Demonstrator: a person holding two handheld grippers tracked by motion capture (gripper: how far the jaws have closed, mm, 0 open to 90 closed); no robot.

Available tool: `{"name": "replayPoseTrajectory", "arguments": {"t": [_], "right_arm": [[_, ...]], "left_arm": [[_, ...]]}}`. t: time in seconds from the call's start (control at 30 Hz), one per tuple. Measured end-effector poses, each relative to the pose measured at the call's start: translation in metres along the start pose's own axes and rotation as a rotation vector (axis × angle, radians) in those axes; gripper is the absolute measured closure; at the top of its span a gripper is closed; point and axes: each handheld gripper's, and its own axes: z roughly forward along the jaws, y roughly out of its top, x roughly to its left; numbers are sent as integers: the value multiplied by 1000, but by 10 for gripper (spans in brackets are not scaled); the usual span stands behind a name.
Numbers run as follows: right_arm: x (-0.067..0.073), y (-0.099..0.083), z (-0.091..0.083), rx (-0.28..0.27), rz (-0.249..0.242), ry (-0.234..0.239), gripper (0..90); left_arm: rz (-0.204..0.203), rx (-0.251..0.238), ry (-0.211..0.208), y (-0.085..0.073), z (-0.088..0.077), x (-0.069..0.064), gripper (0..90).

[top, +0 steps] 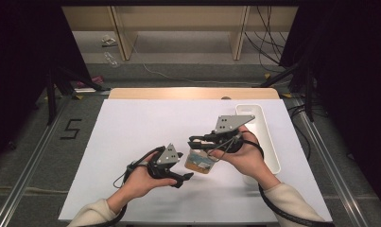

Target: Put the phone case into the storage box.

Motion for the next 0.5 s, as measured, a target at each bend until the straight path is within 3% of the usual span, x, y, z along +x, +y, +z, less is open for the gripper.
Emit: {"name": "replayPoseTrajectory", "arguments": {"t": [0.5], "right_arm": [[1,0,0,-7,25,21,799]], "left_arm": [[30,-23,-95,2,14,3,482]]}}
